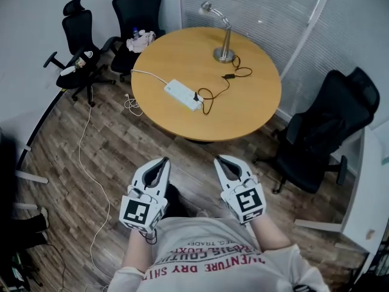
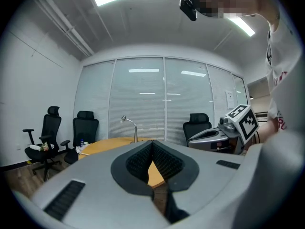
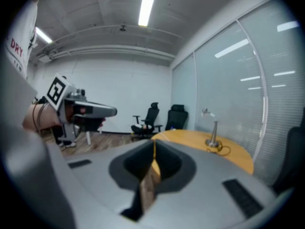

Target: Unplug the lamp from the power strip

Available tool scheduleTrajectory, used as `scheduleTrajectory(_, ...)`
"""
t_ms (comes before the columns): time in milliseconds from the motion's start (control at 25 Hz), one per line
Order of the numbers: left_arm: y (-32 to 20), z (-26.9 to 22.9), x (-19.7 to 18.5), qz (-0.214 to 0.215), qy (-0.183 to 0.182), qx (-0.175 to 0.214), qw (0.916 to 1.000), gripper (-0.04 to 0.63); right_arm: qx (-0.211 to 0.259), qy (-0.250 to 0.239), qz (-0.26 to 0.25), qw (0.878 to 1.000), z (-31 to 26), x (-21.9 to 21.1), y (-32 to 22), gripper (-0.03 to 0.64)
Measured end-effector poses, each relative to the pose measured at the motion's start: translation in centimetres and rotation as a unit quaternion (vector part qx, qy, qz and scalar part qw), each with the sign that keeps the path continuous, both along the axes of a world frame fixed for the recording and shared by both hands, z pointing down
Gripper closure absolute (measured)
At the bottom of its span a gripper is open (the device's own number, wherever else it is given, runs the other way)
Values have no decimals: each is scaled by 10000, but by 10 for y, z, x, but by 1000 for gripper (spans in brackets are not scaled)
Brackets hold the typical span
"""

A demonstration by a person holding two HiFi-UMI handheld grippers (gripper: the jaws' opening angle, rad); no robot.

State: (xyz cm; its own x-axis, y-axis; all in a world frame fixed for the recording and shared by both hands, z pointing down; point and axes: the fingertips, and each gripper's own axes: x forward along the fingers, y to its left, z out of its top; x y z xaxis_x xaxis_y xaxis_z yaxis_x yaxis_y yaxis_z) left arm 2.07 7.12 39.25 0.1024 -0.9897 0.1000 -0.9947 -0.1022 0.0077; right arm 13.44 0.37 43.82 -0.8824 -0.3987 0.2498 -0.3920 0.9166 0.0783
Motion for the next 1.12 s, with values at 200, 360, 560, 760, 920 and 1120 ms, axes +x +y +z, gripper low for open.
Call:
scheduleTrajectory(200, -64, 12, -40, 365, -3, 4, 9993, 568, -48, 202, 270, 9994, 15, -35, -51, 588)
scheduleTrajectory(360, -116, 16, -84, 820, 90, -59, 9966, 568, -362, 350, 645, 9966, 26, -72, -88, 588)
scheduleTrajectory(560, -191, 12, -142, 1452, 89, -93, 9893, 568, -450, 352, 1261, 9904, 24, -122, -141, 588)
scheduleTrajectory(760, -250, 20, -183, 2101, -78, -243, 9773, 569, -619, 281, 1935, 9787, 27, -159, -191, 588)
scheduleTrajectory(920, -282, 40, -200, 2572, -63, -508, 9650, 568, -906, 318, 2393, 9662, 41, -176, -218, 588)
scheduleTrajectory(1120, -305, 81, -197, 3073, -30, -920, 9471, 568, -1269, 554, 2617, 9552, 69, -189, -237, 588)
